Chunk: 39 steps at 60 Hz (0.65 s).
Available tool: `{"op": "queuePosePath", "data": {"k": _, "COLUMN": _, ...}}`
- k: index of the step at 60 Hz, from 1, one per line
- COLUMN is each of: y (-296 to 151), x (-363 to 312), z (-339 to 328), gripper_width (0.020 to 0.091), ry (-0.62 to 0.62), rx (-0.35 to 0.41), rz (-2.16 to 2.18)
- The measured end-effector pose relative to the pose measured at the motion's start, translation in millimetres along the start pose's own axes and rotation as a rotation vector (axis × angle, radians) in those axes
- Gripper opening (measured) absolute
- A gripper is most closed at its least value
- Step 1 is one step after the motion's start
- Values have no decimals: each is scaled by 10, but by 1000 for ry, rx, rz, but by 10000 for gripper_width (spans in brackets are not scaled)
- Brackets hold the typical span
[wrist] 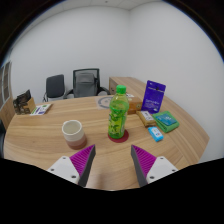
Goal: Pour water
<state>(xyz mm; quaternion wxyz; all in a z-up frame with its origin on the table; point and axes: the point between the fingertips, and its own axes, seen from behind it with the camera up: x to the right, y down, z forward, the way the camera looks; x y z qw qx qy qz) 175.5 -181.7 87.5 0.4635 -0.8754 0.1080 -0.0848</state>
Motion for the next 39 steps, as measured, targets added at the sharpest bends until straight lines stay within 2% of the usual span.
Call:
{"op": "queuePosePath", "data": {"k": 5, "y": -37, "x": -230, "z": -338, "gripper_width": 714, "ry": -31, "rx": -1, "rz": 6}}
{"op": "queuePosePath", "data": {"k": 12, "y": -193, "x": -498, "z": -775, "gripper_width": 723, "ry": -53, "rx": 58, "rz": 4}}
{"op": "queuePosePath", "data": {"k": 21, "y": -349, "x": -780, "z": -1240, "gripper_width": 721, "ry": -70, "rx": 96, "rz": 3}}
{"op": "queuePosePath", "data": {"k": 39, "y": -637, "x": -1226, "z": -1761, "gripper_width": 723, "ry": -120, "rx": 180, "rz": -47}}
